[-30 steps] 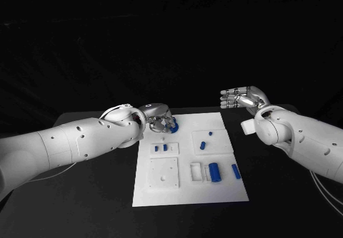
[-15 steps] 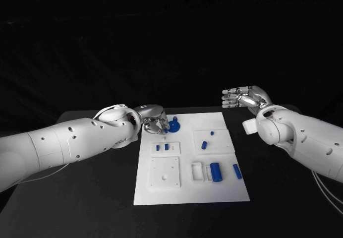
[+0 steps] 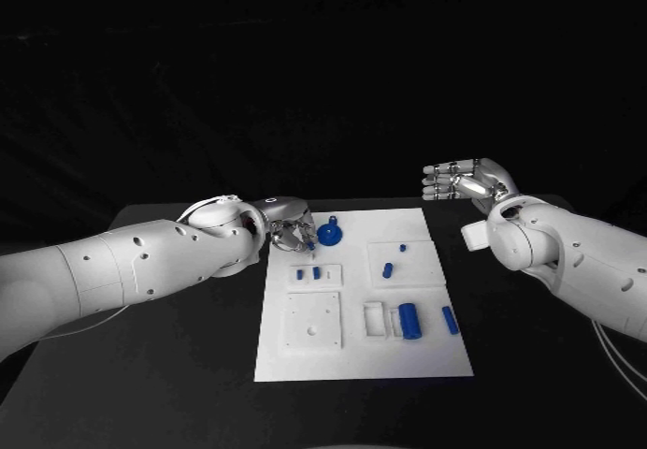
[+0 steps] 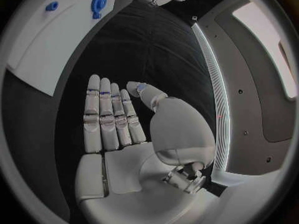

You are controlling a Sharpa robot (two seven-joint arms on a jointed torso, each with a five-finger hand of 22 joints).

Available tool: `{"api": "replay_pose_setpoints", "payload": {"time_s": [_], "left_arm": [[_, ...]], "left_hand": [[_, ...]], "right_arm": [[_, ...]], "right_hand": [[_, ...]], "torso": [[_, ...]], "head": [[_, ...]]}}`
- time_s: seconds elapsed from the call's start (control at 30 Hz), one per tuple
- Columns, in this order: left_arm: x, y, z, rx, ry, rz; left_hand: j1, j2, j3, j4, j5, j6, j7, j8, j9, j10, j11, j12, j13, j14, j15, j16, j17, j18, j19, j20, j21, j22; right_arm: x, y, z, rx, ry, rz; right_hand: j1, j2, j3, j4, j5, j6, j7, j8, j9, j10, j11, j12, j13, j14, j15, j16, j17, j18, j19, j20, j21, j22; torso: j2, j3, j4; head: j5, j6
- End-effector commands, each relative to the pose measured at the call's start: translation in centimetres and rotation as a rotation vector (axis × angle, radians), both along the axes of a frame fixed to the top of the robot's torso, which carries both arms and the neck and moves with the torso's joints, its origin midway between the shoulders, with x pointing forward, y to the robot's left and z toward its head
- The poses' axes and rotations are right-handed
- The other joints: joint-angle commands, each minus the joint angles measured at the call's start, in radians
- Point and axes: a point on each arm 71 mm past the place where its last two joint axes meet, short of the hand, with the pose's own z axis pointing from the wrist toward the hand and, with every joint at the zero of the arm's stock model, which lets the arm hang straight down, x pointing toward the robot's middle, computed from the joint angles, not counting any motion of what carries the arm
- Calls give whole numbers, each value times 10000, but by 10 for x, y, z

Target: Assemble the parts on the task board

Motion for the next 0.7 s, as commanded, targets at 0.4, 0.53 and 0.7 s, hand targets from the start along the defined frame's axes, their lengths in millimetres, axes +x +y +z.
{"api": "replay_pose_setpoints", "payload": {"time_s": [0.4, 0.53, 0.7], "left_arm": [[0, 0, -13, 232, 389, -12], [0, 0, -17, 268, 429, 3], [0, 1, -20, 294, 474, 25]], "left_hand": [[45, -69, -25, -15, -49, -39, 2, 21, 12, -9, 24, -40, 10, -23, 27, 41, -17, 195, -71, -13, 8, 189], [57, -74, -23, -21, -45, -49, 4, 18, 11, -25, 30, -45, 8, -21, 29, 37, -20, 197, -77, -12, 11, 189], [57, -74, -23, -21, -45, -49, 4, 18, 11, -25, 30, -45, 8, -21, 29, 37, -20, 197, -77, -12, 11, 189]], "right_arm": [[0, 3, 1, 24, -96, 163], [0, 4, 1, 28, -100, 172], [0, 4, 1, 33, -101, 190]], "right_hand": [[-21, -60, 13, 41, 68, 5, 19, 25, 6, -26, 0, -63, -14, 45, 58, -31, -12, 73, 59, -21, -46, 3], [-21, -60, 13, 41, 68, 5, 19, 25, 6, -26, 0, -63, -14, 45, 58, -31, -12, 73, 59, -21, -46, 3], [-22, -53, 35, 43, 70, 23, 15, 28, 8, -18, -3, -63, -14, 45, 60, -31, -32, 73, 61, -18, -65, 2]], "torso": [[-22, 14, 8], [-3, 5, -13], [6, -2, -11]], "head": [[32, 16], [63, 44], [69, 57]]}}
